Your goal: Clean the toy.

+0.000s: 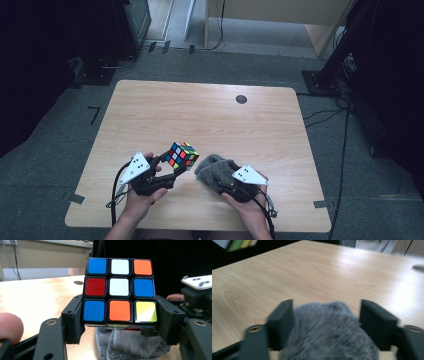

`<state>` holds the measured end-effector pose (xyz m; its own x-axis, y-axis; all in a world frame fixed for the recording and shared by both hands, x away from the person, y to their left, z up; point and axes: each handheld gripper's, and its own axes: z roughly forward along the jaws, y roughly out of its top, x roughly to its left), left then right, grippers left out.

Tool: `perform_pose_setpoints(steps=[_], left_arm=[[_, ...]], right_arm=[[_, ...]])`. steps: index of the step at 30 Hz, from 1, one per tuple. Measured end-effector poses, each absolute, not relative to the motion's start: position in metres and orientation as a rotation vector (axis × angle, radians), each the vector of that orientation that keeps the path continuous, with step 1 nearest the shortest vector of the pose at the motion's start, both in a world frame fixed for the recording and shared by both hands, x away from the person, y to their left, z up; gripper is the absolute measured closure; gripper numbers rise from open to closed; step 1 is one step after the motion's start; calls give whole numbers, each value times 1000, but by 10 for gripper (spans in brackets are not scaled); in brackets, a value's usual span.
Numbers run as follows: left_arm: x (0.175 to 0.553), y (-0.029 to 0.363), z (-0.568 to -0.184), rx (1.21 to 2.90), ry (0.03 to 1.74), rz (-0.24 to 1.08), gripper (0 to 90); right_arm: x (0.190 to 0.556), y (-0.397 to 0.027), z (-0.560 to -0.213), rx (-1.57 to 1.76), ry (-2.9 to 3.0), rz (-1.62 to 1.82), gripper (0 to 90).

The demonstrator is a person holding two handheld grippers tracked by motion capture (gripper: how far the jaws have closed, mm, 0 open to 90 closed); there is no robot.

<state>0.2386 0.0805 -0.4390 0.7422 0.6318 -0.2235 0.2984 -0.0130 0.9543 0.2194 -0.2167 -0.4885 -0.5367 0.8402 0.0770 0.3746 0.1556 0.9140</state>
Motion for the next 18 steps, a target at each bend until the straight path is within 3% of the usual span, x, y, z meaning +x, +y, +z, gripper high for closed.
perform_pose_setpoints(steps=[5, 18], left_arm=[[241, 84, -436, 1603, 783, 266, 346], [231, 55, -429, 1715, 734, 139, 346]], right_arm=[[212, -212, -472, 997, 1964, 1432, 179], [187, -179, -460, 637, 1900, 1430, 131]])
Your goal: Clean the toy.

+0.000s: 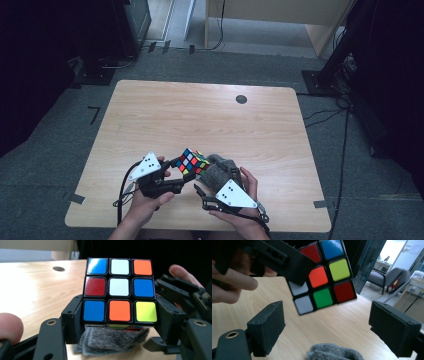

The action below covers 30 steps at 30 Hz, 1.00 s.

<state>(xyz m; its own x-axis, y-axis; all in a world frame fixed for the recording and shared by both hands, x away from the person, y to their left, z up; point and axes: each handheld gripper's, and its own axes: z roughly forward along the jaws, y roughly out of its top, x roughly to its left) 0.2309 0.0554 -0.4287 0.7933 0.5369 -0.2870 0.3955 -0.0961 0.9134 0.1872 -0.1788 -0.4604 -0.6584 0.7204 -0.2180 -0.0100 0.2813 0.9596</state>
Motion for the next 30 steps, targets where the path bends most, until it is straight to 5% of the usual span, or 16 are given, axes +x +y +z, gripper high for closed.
perform_pose_setpoints(steps=[8, 12, 20, 30], left_arm=[[228, 44, -430, 1778, 705, 84, 346], [228, 43, -430, 1788, 702, 69, 346], [236, 46, -434, 1775, 716, -11, 334], [241, 62, -429, 1732, 706, 48, 217]], right_arm=[[183, -173, -463, 498, 1869, 1305, 191], [181, -170, -466, 439, 1838, 1267, 319], [181, -171, -463, 470, 1880, 1261, 346], [193, -189, -457, 661, 1930, 1327, 347]])
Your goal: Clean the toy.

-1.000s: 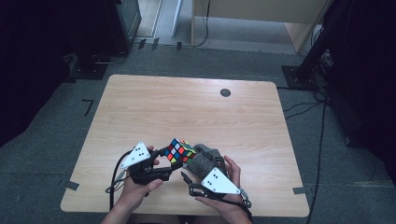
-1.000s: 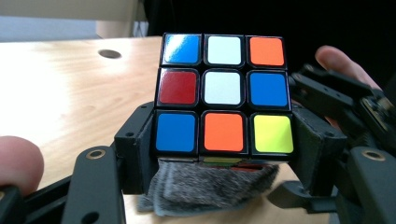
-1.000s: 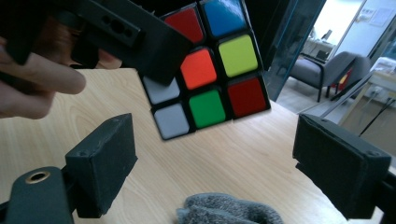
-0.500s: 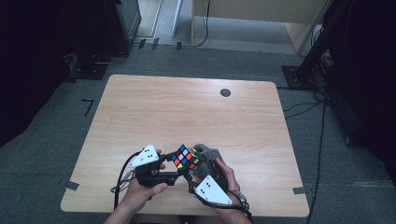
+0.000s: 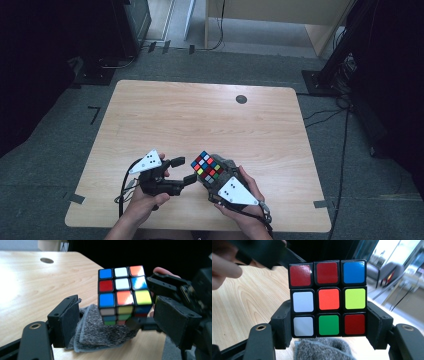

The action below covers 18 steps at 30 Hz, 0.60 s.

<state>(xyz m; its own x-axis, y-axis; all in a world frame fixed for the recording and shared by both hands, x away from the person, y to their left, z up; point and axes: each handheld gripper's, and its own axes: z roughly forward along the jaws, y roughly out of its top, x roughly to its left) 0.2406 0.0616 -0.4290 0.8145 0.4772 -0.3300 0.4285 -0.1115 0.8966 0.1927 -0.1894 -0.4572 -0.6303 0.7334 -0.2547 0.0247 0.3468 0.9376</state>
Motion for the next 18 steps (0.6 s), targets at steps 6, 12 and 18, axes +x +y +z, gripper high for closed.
perform_pose_setpoints(steps=[6, 12, 18], left_arm=[[240, 63, -437, 1803, 665, 207, 217], [232, 53, -450, 1907, 579, 445, 222], [224, 43, -457, 1933, 473, 518, 223]], right_arm=[[198, -200, -451, 774, 1945, 1375, 347], [197, -207, -442, 901, 1963, 1466, 346], [196, -208, -433, 1030, 2034, 1526, 346]])
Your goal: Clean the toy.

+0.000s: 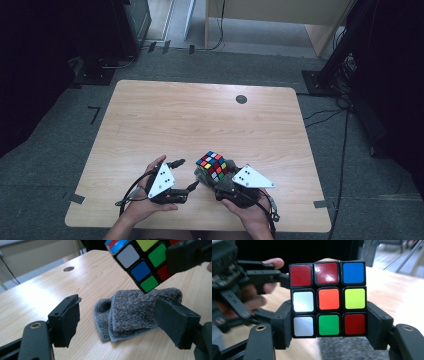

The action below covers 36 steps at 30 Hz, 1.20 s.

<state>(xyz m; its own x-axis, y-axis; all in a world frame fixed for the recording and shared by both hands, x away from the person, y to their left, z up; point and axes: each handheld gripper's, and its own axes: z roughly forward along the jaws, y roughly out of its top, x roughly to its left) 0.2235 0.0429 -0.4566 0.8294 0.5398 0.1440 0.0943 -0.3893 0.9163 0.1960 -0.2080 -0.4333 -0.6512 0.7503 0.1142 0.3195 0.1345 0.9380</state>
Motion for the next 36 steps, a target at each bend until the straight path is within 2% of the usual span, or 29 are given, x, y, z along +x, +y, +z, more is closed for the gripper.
perform_pose_setpoints(steps=[15, 23, 28, 33, 36], left_arm=[[214, 31, -467, 1923, 282, 711, 198], [209, 29, -468, 1936, 230, 779, 237], [204, 24, -472, 1961, 203, 829, 311], [204, 23, -470, 1978, 228, 823, 324], [206, 25, -467, 1980, 267, 779, 327]], right_arm=[[193, -195, -433, 1103, 2141, 1591, 346], [195, -192, -436, 1184, 2178, 1614, 346], [199, -193, -438, 1243, 2208, 1611, 345], [203, -196, -441, 1271, 2218, 1639, 340], [201, -197, -438, 1215, 2184, 1687, 290]])
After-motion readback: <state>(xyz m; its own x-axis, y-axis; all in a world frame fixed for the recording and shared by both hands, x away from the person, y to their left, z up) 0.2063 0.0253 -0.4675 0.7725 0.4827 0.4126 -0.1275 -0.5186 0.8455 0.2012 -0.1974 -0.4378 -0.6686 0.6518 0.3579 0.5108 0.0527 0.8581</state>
